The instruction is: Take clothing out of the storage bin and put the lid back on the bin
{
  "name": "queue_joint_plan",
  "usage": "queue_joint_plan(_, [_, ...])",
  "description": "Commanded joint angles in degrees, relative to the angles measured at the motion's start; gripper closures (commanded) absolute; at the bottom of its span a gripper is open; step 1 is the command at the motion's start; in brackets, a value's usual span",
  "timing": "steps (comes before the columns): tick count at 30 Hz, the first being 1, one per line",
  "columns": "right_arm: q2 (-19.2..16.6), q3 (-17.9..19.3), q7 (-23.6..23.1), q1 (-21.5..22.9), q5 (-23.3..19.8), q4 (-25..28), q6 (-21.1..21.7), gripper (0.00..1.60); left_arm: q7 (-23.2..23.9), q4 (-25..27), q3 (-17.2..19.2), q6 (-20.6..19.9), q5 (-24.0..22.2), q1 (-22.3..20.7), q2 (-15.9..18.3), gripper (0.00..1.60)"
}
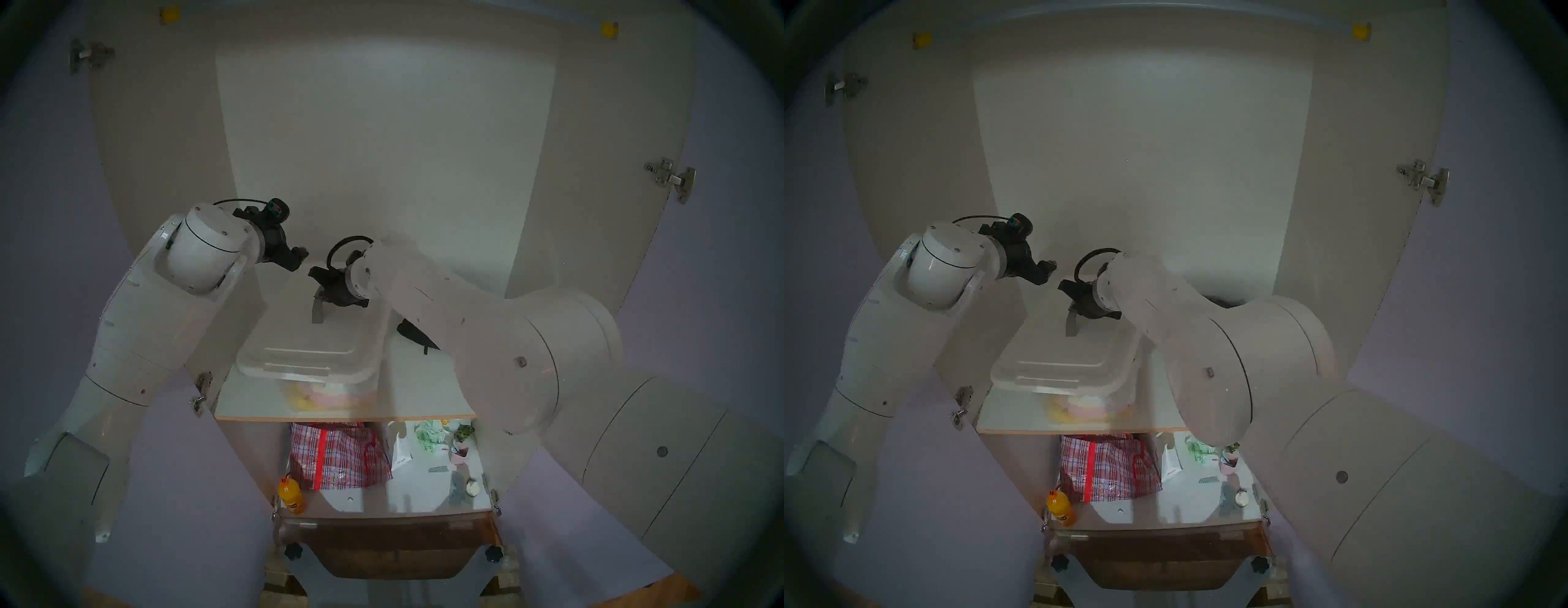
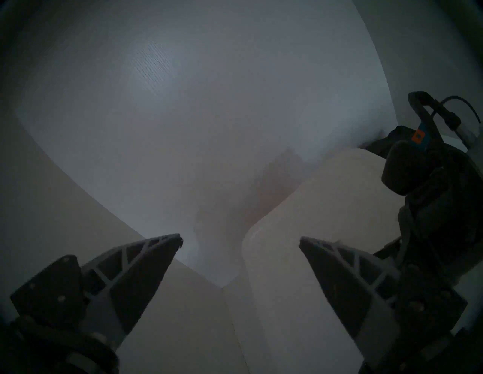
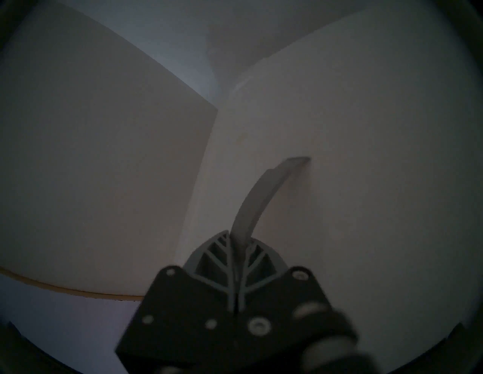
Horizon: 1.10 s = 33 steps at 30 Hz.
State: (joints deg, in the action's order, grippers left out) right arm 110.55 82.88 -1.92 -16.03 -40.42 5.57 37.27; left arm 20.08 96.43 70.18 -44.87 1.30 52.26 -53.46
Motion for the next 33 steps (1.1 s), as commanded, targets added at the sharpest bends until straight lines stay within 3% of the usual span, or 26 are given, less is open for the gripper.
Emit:
queue_joint_plan(1, [0.1, -1.0, 1.5, 1.3, 1.1, 1.3, -1.8, 0.00, -0.2, 1.0, 0.8, 0.3, 0.0, -1.5, 0.0, 0.00])
queue_joint_plan(18, [-1.4, -1.8, 3.6, 6.0, 2.3, 3.4, -1.4, 0.00, -0.4, 1.1, 0.8, 0.4, 0.0, -1.7, 0.0, 0.00])
queue_joint_plan(28, [-5.7, -0.7, 3.1, 8.4, 2.2, 4.4, -1.8, 0.00, -0.5, 1.2, 0.8, 0.4, -0.1, -1.8, 0.0, 0.00])
queue_joint_plan(33, [-7.9, -2.1, 2.4, 8.1, 3.6, 4.5, -2.5, 0.00, -0.5, 1.2, 0.8, 0.4, -0.1, -1.8, 0.0, 0.00])
